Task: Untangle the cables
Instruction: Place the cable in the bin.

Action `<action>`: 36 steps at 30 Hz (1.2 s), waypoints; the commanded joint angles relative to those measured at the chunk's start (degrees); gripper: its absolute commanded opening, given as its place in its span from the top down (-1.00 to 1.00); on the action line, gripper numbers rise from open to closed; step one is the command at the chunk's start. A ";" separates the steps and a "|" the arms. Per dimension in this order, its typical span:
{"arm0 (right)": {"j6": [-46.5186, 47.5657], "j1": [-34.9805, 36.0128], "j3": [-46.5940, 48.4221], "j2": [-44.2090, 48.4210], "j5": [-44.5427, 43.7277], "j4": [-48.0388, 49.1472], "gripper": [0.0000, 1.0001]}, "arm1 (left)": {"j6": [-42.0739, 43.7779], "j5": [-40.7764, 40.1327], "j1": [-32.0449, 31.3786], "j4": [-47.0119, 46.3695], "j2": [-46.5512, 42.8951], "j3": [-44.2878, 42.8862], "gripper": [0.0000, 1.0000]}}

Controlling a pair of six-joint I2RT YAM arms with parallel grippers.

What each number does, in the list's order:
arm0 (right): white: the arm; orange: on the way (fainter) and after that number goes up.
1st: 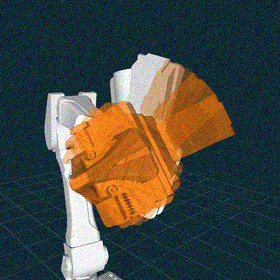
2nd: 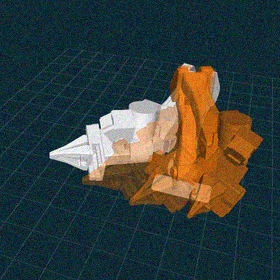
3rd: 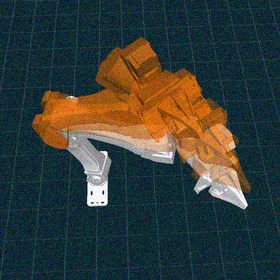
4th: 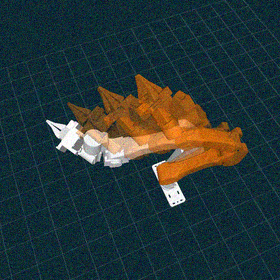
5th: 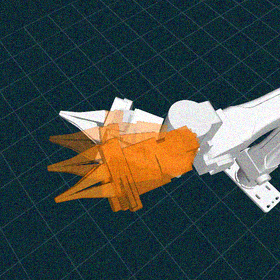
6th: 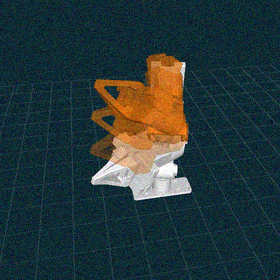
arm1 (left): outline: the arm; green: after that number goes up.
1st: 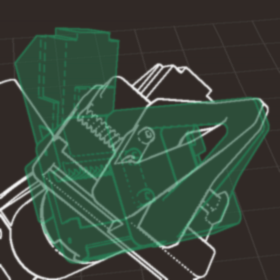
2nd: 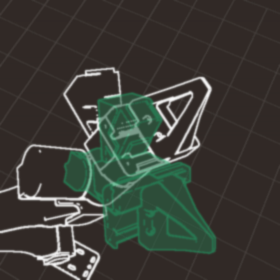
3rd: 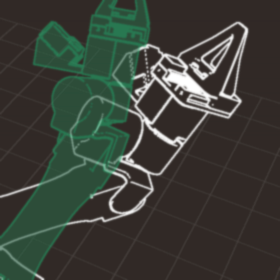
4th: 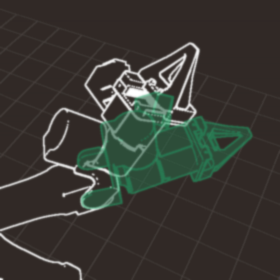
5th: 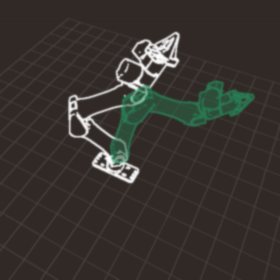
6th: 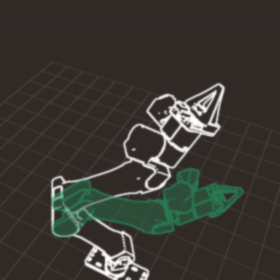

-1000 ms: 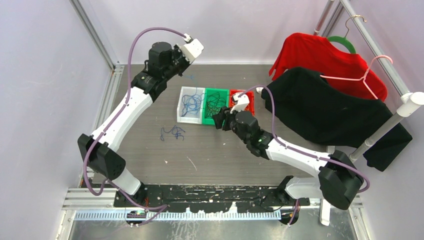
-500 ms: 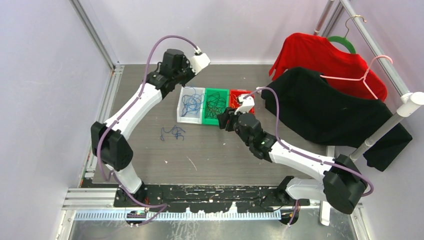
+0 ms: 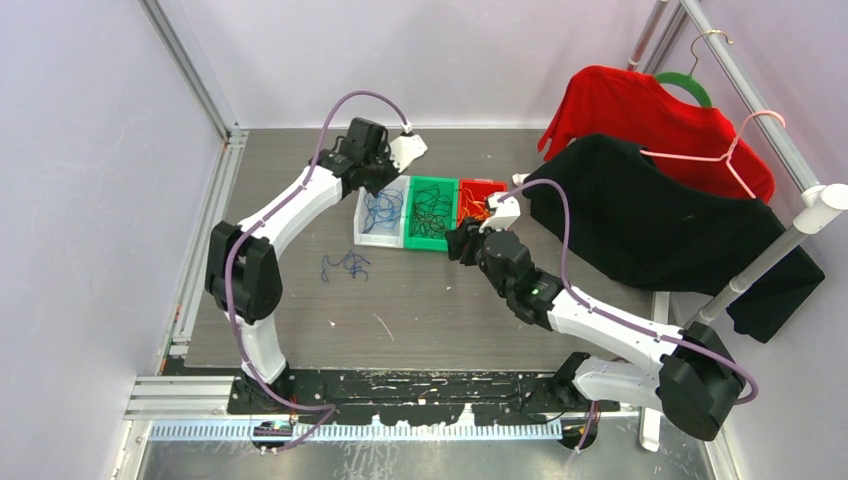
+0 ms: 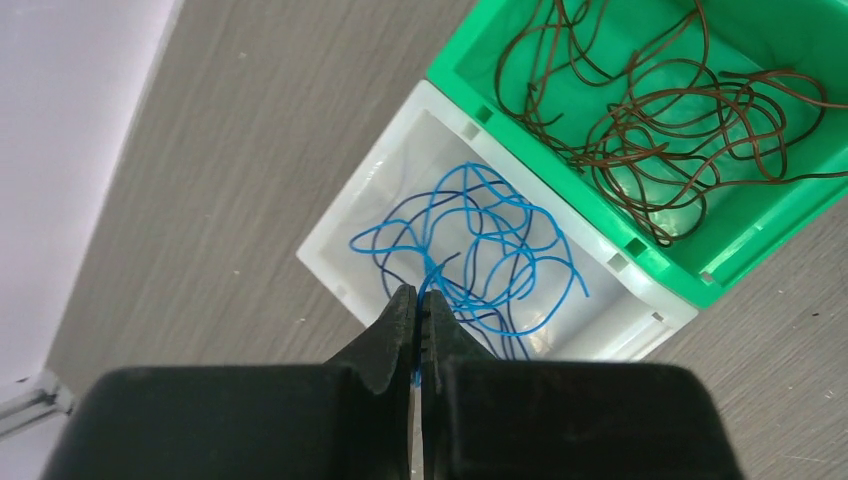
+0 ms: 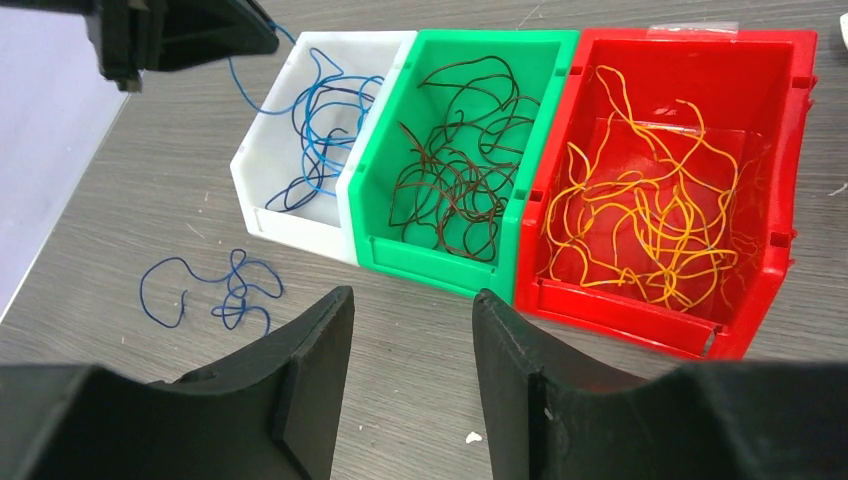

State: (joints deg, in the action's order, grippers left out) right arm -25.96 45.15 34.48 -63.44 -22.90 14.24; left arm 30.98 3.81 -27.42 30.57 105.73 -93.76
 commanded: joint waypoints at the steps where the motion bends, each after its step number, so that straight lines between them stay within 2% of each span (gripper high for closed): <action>1: -1.02 -0.31 0.31 1.66 -1.69 0.90 -0.05 | -2.48 2.25 -0.18 -0.68 1.63 1.07 1.00; 7: -1.03 -0.48 0.36 1.95 -1.93 0.62 -0.04 | -5.55 2.83 -0.18 -1.29 4.85 0.63 1.00; 19: -1.38 -0.82 1.28 2.33 -0.76 -0.17 -0.04 | -7.73 -2.65 -0.16 -6.70 10.78 0.74 1.00; 21: -1.30 -0.83 1.57 2.42 -0.71 -0.54 -0.05 | -7.97 -2.41 -0.11 -4.83 11.55 -1.23 0.81; 25: -0.09 -0.85 2.57 2.72 0.00 -1.53 -0.06 | -9.22 0.18 0.19 5.84 11.84 -8.19 0.41; 29: 0.96 -0.77 4.74 2.02 1.04 -3.63 -0.13 | -9.30 3.81 1.29 13.39 8.95 -11.38 -0.56; 31: 1.27 -0.84 6.09 1.41 2.31 -4.64 -0.15 | -9.21 5.59 1.92 16.16 7.26 -12.47 -0.85; 33: 1.47 -0.84 7.27 0.93 3.27 -5.59 -0.18 | -8.90 6.18 2.06 19.86 6.22 -13.86 -0.94; 36: 1.74 -0.82 9.24 0.36 4.16 -7.27 -0.20 | -9.04 6.74 2.27 23.67 4.87 -15.99 -0.97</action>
State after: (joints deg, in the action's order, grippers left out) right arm -25.43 44.51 39.07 -62.76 -20.56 7.77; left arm 22.31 7.42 -25.76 46.04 115.85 -105.54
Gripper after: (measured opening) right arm 0.593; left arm 0.976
